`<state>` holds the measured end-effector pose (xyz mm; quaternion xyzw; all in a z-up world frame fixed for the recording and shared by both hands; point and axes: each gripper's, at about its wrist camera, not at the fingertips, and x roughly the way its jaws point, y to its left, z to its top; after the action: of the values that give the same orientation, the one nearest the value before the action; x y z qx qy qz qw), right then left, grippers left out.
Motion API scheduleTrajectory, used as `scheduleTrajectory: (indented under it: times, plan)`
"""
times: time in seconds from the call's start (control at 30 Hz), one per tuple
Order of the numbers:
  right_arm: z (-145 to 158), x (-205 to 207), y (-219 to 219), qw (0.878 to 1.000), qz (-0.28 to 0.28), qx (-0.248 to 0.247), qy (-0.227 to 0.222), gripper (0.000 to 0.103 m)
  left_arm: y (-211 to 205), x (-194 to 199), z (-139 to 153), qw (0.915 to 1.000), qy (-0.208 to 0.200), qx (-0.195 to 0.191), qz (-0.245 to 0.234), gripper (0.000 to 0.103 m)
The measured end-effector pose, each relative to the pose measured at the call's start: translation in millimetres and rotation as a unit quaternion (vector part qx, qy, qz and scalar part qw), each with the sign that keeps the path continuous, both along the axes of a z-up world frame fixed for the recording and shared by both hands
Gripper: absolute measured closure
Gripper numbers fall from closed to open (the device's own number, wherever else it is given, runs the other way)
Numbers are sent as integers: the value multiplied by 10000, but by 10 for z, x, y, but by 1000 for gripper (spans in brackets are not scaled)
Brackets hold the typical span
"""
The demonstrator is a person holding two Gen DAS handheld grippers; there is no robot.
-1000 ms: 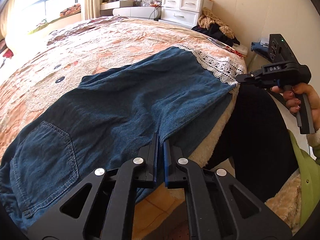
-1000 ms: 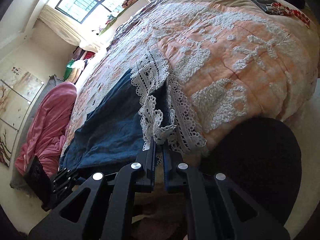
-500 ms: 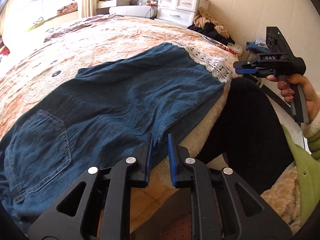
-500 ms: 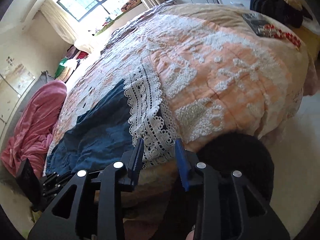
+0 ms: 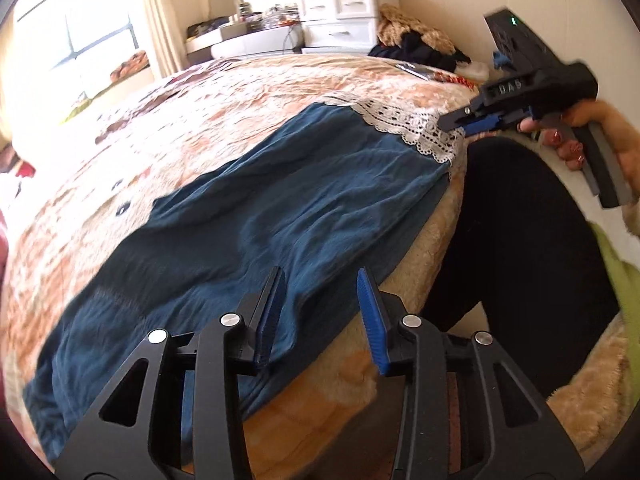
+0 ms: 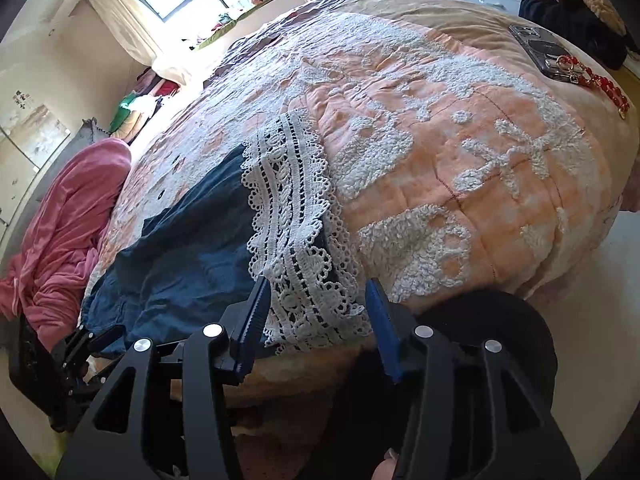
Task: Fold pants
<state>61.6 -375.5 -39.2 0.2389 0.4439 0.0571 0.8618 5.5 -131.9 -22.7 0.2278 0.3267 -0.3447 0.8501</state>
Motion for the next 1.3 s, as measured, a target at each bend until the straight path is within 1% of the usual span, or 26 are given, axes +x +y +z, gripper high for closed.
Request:
scheduleTrajectory:
  times: [0.03, 0.07, 0.1, 0.13, 0.27, 0.33, 0.4, 0.43, 0.47, 0.5, 0.53, 0.57, 0.67, 0.7, 0.73, 0.77, 0.8, 0.83, 0.87, 0.93, 0.97, 1.0, 1.03, 1.1, 1.17, 1.3]
  plan:
    - [-4, 18, 17, 9999, 76, -65, 13, 66, -62, 17, -38, 9999, -2, 99, -55, 82]
    - [-6, 30, 46, 9997, 164, -167, 16, 82, -114, 35, -75, 9998, 29, 170, -109, 89]
    - [-18, 48, 71, 9993, 282, -236, 26, 83, -156, 46, -115, 9996, 48, 240, -137, 98]
    - [-27, 54, 88, 9990, 353, -277, 21, 86, -177, 37, -126, 9995, 69, 257, -153, 102]
    - [19, -4, 93, 9976, 431, -528, -94, 87, -123, -43, -116, 9994, 132, 233, -233, 103]
    - [-28, 3, 47, 9979, 361, -536, 11, 86, -54, -46, -127, 9992, 261, 180, -244, 103]
    - [-115, 38, 62, 9975, 366, -585, 175, 83, -5, -12, -183, 9990, 384, 99, -200, 103]
    - [-159, 50, 61, 9973, 328, -602, 257, 75, 2, 18, -230, 9986, 485, 92, -163, 103]
    - [-195, 60, 72, 9971, 341, -612, 311, 75, 9, 40, -265, 9984, 532, 99, -148, 103]
    - [-184, 49, 79, 9969, 352, -662, 259, 73, 18, 39, -263, 9984, 544, 66, -167, 102]
    - [-169, 33, 70, 9969, 334, -654, 268, 65, 33, 35, -245, 9980, 596, -31, -205, 98]
    - [-154, 12, 47, 9974, 306, -595, 268, 62, 59, 33, -213, 9973, 678, -155, -246, 95]
    - [15, -69, -50, 9986, 97, -515, 25, 60, 165, 10, -91, 9961, 702, -470, -261, 86]
    - [128, -81, -49, 9982, 110, -565, -178, 59, 218, 13, -19, 9957, 680, -601, -208, 80]
    - [215, -74, -22, 9973, 158, -644, -321, 56, 289, 35, 65, 9947, 661, -778, -149, 71]
    - [291, -53, 21, 9962, 242, -714, -439, 50, 331, 63, 129, 9935, 658, -929, -90, 68]
    - [358, -13, 75, 9951, 349, -758, -526, 48, 414, 151, 218, 9914, 687, -1109, 58, 63]
    - [410, 44, 138, 9939, 481, -785, -611, 46, 480, 256, 296, 9902, 667, -1202, 257, 58]
    - [446, 117, 201, 9925, 589, -830, -670, 44, 517, 343, 358, 9898, 601, -1219, 416, 57]
    - [471, 297, 275, 9913, 657, -919, -683, 42, 591, 595, 488, 9905, 410, -1064, 767, 54]
    - [469, 371, 300, 9909, 693, -923, -690, 42, 611, 725, 532, 9903, 419, -1000, 869, 51]
    - [462, 461, 312, 9909, 714, -917, -676, 42, 621, 916, 550, 9892, 641, -936, 934, 47]
    - [454, 583, 323, 9910, 741, -912, -641, 42, 615, 1085, 549, 9880, 779, -810, 1056, 47]
    - [459, 759, 321, 9909, 751, -905, -658, 41, 555, 1354, 514, 9881, 882, -443, 1181, 47]
    - [433, 982, 264, 9912, 777, -886, -609, 39, 506, 1567, 449, 9875, 994, -208, 1205, 47]
    - [305, 1380, 130, 9932, 709, -820, -414, 39, 532, 1966, 152, 9747, 1783, -141, 1340, 47]
